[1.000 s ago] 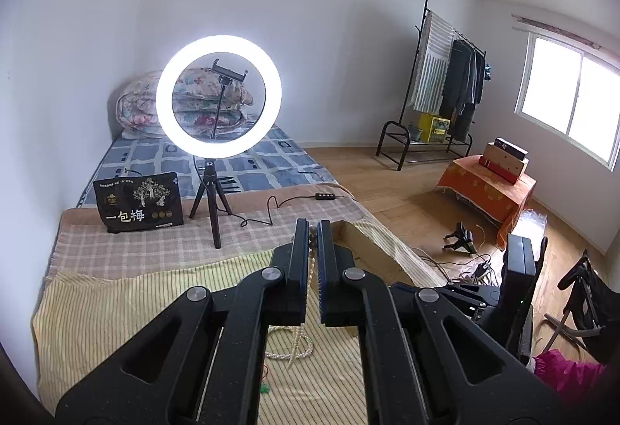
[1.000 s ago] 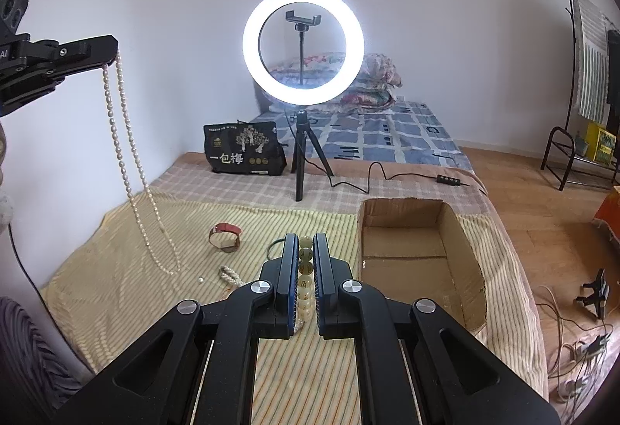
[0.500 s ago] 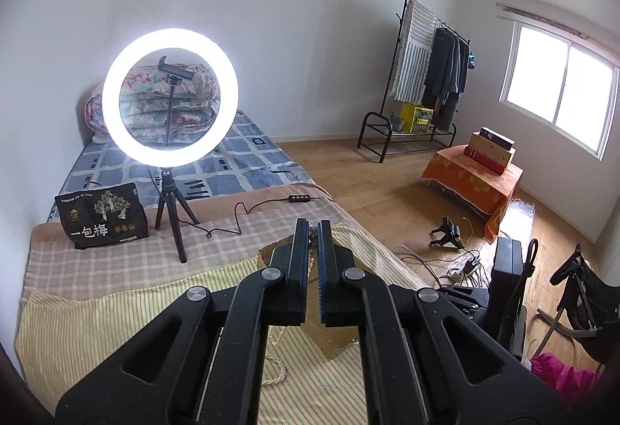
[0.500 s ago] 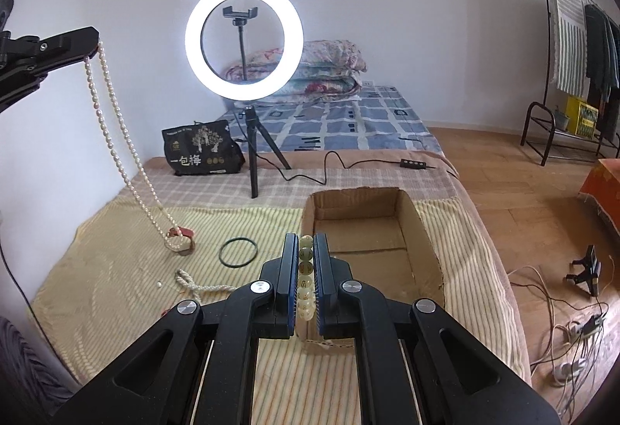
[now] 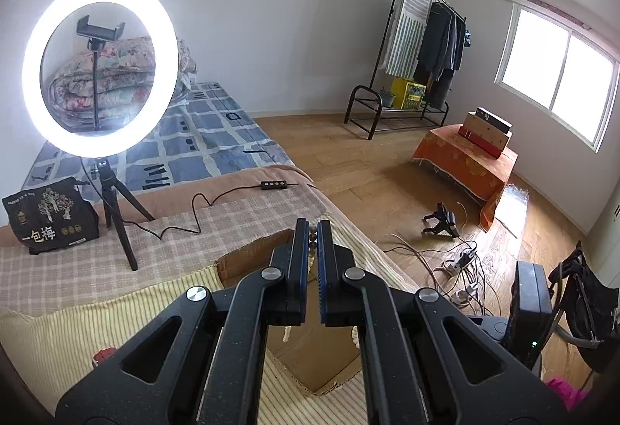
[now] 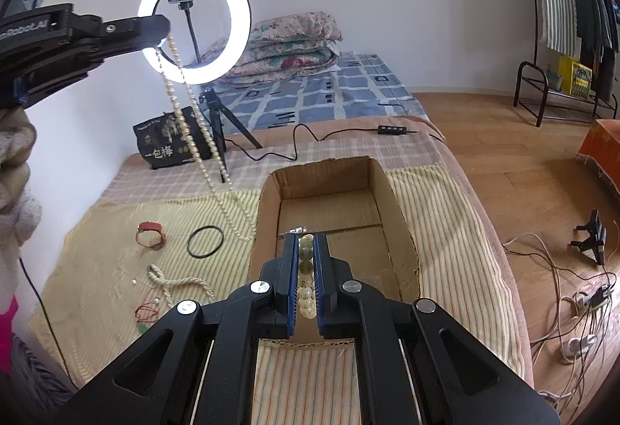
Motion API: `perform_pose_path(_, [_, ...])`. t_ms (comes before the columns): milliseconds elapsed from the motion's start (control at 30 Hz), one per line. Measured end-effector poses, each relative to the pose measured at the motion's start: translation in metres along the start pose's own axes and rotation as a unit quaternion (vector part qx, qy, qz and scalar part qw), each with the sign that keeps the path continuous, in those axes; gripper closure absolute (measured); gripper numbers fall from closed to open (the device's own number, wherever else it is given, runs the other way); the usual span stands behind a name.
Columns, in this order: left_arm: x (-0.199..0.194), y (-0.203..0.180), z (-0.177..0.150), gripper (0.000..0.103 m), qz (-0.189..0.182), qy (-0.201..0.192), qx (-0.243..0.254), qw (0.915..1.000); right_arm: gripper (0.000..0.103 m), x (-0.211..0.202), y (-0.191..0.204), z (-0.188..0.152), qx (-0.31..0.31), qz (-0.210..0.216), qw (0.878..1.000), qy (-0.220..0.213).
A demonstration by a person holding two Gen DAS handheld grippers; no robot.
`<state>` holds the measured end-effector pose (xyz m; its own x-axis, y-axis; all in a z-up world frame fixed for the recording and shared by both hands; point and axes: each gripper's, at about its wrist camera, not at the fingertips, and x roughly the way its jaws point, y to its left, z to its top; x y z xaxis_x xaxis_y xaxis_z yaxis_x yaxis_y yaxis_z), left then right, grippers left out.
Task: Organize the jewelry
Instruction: 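Lower both held items into the cardboard box and open both tools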
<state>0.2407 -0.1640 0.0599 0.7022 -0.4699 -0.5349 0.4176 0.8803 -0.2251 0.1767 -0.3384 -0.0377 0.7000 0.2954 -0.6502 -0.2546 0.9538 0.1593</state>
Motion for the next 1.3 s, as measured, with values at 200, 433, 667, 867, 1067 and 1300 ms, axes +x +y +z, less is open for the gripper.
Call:
perform_pose_path(200, [0.059,0.01,0.0,0.102,0.009,0.034,-0.018,0.9992,0.097,0.014,-0.006,-0.003,0.007,0.005,1.0,0.021])
perform_pose_path(433, [0.116,0.027,-0.01,0.102,0.022,0.072,-0.042,0.9962,0.097,0.024,-0.009,-0.005,0.016,0.006,0.999,0.039])
perform_pose_path(667, [0.147,0.038,-0.025,0.101,0.032,0.106,-0.046,0.9928,0.097,0.034,-0.013,-0.009,0.024,0.006,0.998,0.058])
perform_pose_path(867, [0.149,0.036,-0.031,0.099,0.034,0.117,-0.029,0.9921,0.088,0.039,-0.009,-0.011,0.016,-0.003,0.998,0.067])
perform_pose_path(1067, [0.134,0.039,-0.031,0.065,0.042,0.106,-0.029,0.993,0.047,0.033,-0.007,-0.008,0.012,-0.016,0.999,0.05])
perform_pose_path(1300, [0.097,0.053,-0.029,0.065,0.058,0.089,-0.029,0.9939,0.047,0.026,0.003,-0.006,0.005,-0.016,0.999,0.04])
